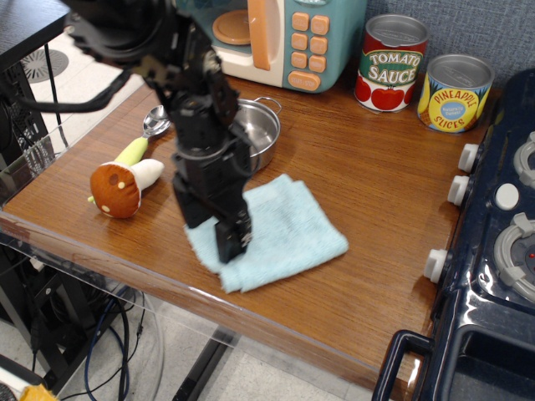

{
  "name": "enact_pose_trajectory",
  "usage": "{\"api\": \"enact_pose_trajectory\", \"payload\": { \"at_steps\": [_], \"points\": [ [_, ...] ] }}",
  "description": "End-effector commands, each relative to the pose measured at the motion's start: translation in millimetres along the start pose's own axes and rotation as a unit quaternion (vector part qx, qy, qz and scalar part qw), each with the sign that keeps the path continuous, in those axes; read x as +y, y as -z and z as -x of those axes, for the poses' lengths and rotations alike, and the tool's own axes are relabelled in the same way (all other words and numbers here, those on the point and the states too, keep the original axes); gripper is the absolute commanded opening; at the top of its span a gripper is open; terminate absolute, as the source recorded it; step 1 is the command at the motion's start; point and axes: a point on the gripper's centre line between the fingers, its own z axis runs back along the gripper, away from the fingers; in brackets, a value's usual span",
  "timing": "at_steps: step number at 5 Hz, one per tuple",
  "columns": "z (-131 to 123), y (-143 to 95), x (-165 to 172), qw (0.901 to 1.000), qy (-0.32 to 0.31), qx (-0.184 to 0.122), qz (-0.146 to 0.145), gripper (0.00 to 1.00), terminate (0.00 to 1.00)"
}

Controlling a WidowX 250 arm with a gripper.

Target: Move the blue towel in front of the cans

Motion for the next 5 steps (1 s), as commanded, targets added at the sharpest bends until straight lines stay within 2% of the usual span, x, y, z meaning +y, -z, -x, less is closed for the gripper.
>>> {"api": "enact_pose_trajectory", "payload": {
  "at_steps": [1,3,4,5],
  "points": [
    [-51.8,4.2,-2.4,0.9997,-0.009,-0.020,0.011,1.00,0.00],
    [-100.5,11.9,-11.7,0.9996,-0.022,-0.016,0.007,1.00,0.00],
    [-117.9,15.7,-15.8,0.9997,-0.020,-0.011,-0.003,1.00,0.00],
    [-132.0,15.7,-15.1,0.9997,-0.022,-0.013,0.000,1.00,0.00]
  ]
}}
